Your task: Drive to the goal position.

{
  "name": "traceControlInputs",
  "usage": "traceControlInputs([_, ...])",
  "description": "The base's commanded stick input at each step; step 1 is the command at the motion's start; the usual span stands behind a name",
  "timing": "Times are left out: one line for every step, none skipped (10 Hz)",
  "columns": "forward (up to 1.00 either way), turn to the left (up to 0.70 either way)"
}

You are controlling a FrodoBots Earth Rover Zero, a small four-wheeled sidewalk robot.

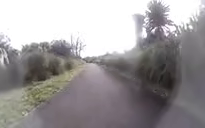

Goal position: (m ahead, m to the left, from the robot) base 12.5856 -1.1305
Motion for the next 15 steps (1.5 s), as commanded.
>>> traceControlInputs([0.70,0.00])
traceControlInputs([0.70,0.00])
traceControlInputs([0.70,0.00])
traceControlInputs([0.70,0.00])
traceControlInputs([0.70,0.00])
traceControlInputs([0.70,0.00])
traceControlInputs([0.70,0.00])
traceControlInputs([0.70,0.00])
traceControlInputs([0.70,0.00])
traceControlInputs([0.70,0.00])
traceControlInputs([0.70,0.00])
traceControlInputs([0.70,0.00])
traceControlInputs([0.70,0.00])
traceControlInputs([0.70,0.00])
traceControlInputs([0.70,0.00])
